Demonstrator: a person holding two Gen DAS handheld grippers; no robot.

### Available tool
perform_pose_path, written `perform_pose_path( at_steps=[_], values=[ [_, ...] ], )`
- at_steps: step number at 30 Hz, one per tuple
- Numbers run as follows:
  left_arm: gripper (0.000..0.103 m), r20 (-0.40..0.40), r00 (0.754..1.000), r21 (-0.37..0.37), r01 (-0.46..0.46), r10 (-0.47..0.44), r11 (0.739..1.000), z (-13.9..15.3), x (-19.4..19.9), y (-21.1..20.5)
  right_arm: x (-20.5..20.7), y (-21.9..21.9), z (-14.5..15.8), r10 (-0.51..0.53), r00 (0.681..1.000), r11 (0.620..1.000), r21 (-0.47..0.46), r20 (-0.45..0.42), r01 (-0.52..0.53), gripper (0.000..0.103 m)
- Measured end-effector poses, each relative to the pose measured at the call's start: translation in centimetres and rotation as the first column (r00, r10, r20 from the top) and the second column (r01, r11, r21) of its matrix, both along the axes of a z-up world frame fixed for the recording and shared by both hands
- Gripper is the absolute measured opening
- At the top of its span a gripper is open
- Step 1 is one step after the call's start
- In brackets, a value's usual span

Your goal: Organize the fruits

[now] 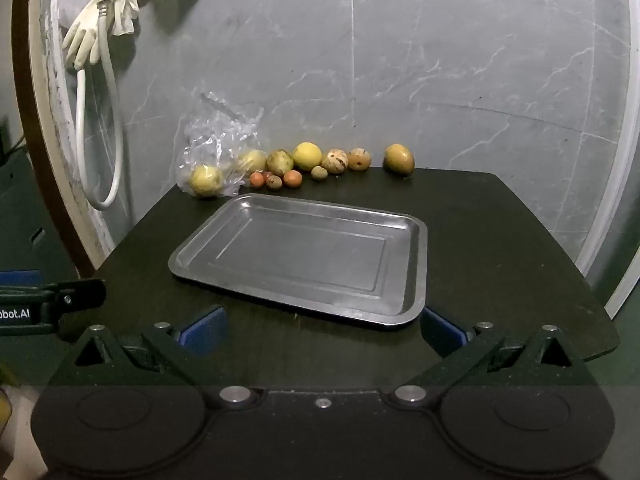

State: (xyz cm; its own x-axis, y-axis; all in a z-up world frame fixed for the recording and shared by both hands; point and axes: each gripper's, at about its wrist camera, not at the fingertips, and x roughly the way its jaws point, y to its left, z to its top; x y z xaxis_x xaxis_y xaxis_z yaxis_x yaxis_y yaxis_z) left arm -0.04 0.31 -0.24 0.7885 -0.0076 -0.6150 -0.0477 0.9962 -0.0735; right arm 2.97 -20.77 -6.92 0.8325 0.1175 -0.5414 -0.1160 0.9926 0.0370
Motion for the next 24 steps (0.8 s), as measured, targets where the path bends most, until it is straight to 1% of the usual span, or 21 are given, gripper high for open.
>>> perform_pose_path(
  at_steps=[4, 5, 11, 24],
  values=[
    [0.102, -0.001, 1.000, -0.004, 0.003, -0.003, 1.000, -0.1, -0.3, 0.2, 0.0, 0.0, 0.1, -0.005, 1.000, 1.000, 0.003, -0.001, 0.005, 0.102],
    [0.102, -0.002, 1.000, -0.006, 0.004, -0.004, 1.000, -0.1, -0.2, 0.3, 0.0, 0.5, -0.5, -0.009, 1.000, 1.000, 0.003, 0.000, 0.009, 0.102],
    [0.102, -0.009, 1.000, -0.010, -0.003, 0.002, 1.000, -0.1, 0.1, 0.2, 0.2, 0.5, -1.0, -0.016, 1.000, 1.000, 0.007, -0.007, 0.016, 0.102],
    [0.102, -0.016, 1.000, -0.021, -0.013, 0.013, 1.000, -0.9, -0.1, 0.2, 0.6, 0.5, -0.7, -0.012, 1.000, 1.000, 0.001, -0.020, 0.012, 0.102]
  ],
)
